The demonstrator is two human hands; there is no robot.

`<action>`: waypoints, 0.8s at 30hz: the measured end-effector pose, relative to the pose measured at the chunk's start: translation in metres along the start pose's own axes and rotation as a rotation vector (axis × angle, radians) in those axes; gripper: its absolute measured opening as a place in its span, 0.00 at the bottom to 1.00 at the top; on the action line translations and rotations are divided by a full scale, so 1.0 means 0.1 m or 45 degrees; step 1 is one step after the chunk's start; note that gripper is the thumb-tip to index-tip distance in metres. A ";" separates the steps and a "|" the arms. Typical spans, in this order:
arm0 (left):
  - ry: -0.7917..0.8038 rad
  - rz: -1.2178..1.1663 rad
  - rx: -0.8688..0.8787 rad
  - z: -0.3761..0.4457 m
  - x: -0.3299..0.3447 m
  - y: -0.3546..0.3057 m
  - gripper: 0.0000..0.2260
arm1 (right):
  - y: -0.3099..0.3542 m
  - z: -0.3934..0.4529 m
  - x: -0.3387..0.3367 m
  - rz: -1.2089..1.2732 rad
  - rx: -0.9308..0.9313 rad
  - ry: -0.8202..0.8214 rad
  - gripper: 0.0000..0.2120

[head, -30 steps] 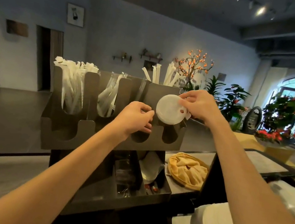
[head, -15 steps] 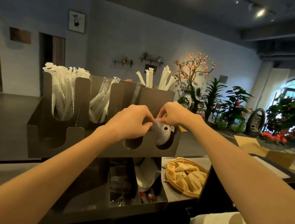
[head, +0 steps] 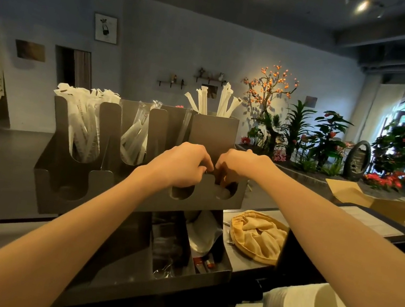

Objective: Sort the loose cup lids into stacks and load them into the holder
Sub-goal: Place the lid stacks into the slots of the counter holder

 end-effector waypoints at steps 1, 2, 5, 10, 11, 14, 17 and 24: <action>-0.002 0.002 0.004 0.00 0.00 0.00 0.13 | -0.01 -0.01 0.02 0.015 -0.016 0.047 0.24; -0.008 0.000 0.010 -0.01 0.00 -0.01 0.13 | -0.02 -0.02 0.03 0.053 -0.036 0.072 0.22; -0.057 -0.032 0.031 -0.06 0.00 -0.03 0.12 | -0.12 -0.15 -0.04 0.303 -0.071 0.000 0.19; -0.263 -0.225 0.041 -0.37 0.01 -0.11 0.08 | -0.27 -0.63 -0.10 1.024 0.045 -0.361 0.10; -0.279 -0.285 0.028 -0.48 0.05 -0.14 0.08 | -0.25 -0.79 -0.02 1.180 0.079 -0.441 0.09; -0.240 -0.432 -0.030 -0.81 0.27 -0.24 0.09 | -0.05 -1.37 0.30 1.515 0.117 -0.653 0.07; -0.067 -0.596 -0.143 -1.16 0.68 -0.27 0.10 | 0.28 -1.82 0.79 1.720 0.128 -0.540 0.05; 0.349 -0.691 -0.374 -2.07 2.02 -0.09 0.06 | 1.08 -2.14 2.51 1.588 0.290 0.069 0.07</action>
Point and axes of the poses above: each hand's wrist, its own z-axis towards the middle knuckle, its own x-axis out of the palm, y = z × x, the point moved 2 cm from there along z, towards the middle knuckle, and after that the axes turned 14 degrees about x, right-handed, at the moved point
